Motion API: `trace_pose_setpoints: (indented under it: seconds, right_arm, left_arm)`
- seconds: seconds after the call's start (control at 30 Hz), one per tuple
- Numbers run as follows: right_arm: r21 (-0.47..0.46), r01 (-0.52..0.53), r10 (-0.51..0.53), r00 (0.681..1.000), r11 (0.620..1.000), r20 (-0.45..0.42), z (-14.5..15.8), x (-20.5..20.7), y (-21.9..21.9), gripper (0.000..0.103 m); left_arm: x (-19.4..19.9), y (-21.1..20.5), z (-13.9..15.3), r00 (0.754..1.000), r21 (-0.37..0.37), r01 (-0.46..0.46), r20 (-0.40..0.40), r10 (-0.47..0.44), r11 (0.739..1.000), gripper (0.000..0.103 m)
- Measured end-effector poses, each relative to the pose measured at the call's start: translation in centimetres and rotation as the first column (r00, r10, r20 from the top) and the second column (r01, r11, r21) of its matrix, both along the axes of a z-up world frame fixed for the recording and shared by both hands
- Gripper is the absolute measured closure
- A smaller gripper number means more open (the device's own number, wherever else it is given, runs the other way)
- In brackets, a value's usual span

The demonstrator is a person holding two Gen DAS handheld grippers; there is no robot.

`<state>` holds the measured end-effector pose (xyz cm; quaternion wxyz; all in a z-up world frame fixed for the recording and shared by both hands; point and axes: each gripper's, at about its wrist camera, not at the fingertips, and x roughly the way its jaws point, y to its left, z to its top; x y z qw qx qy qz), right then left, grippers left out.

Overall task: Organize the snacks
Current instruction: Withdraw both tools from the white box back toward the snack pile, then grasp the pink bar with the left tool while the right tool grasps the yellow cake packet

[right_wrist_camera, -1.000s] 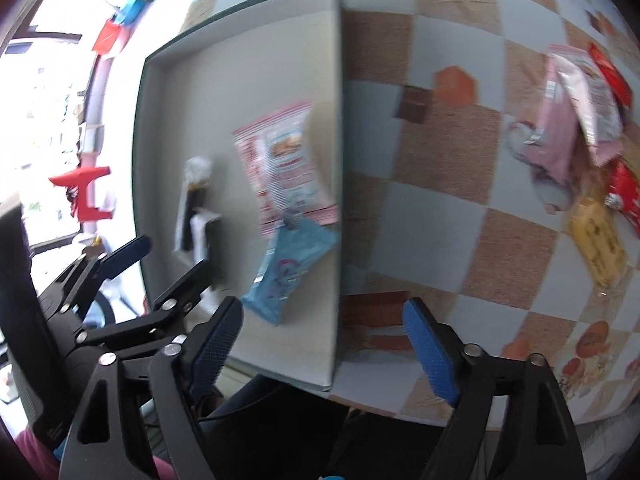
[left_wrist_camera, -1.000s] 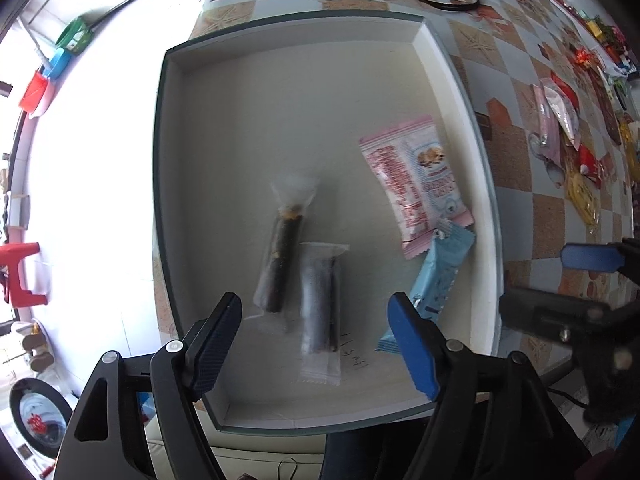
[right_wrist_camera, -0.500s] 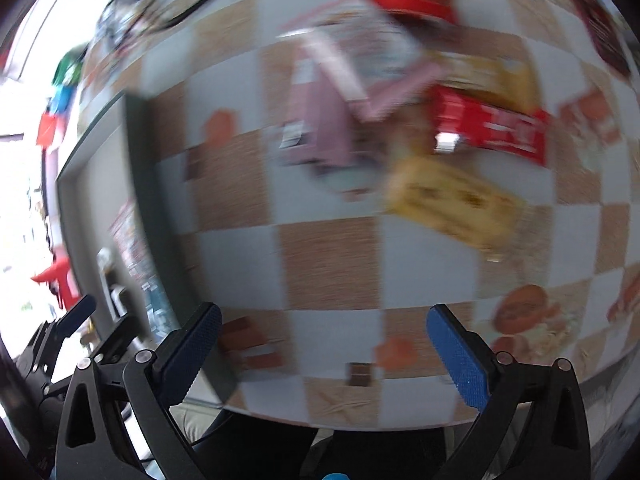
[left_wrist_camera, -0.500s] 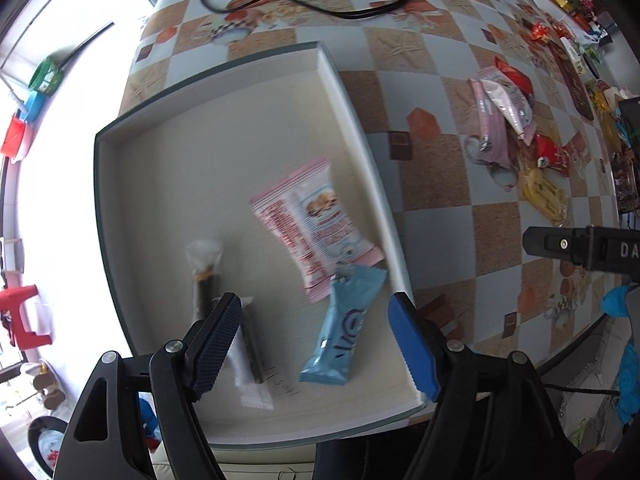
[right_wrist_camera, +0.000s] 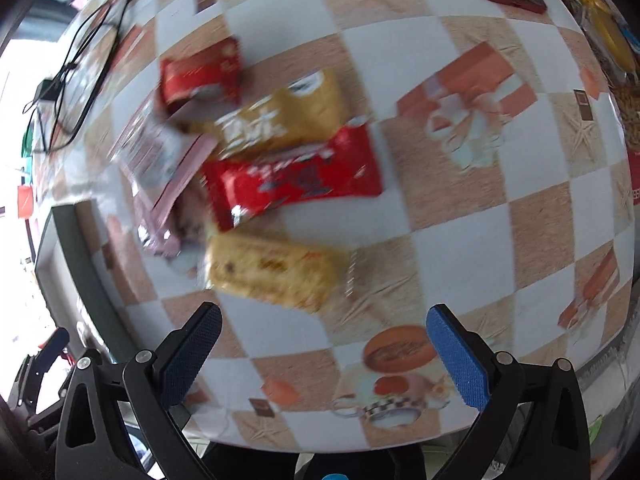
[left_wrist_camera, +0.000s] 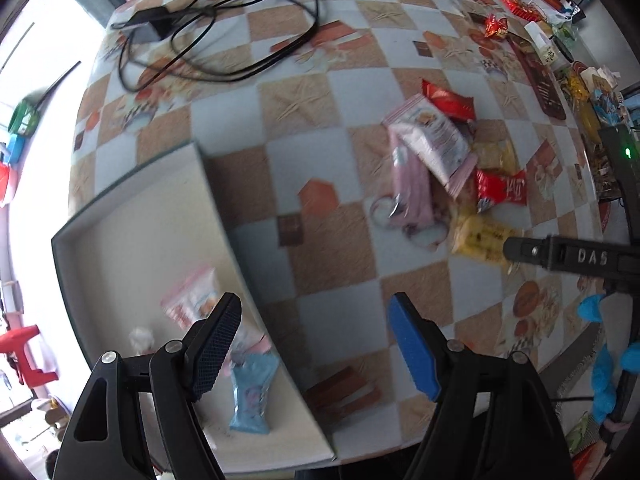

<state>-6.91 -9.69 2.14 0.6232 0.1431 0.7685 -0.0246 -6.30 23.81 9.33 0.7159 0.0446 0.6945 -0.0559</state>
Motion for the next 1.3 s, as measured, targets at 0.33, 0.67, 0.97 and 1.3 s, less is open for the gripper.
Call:
trace_pose_setpoints:
  seconds: [0.33,0.67,0.97,1.3]
  right_arm:
    - [-0.004,-0.107,0.107,0.994,0.994,0.018,-1.2,1.0,-2.7,0.0]
    - [-0.03,-0.277,0.278,0.959,0.96,0.057,-1.4,-3.2,-1.4,0.0]
    - [-0.056,-0.396,0.4,0.91,0.916,0.108,-0.8,-2.9,4.2,0.0]
    - [-0.058,-0.49,0.493,0.859,0.87,0.138,-1.0,-0.9,11.2,0.032]
  left_arm:
    - [5.1,-3.3,-5.1,0.994,-0.001,0.054,-0.09,-0.054,0.999,0.023]
    - [9.5,-8.0,-9.0,0.991,0.037,0.073,-0.119,-0.068,0.997,0.023]
    - [8.8,-8.5,-8.3,0.994,0.03,0.081,-0.07,-0.079,0.996,0.058]
    - [5.5,-5.1,-8.2,0.996,0.024,0.025,-0.085,-0.023,0.999,0.07]
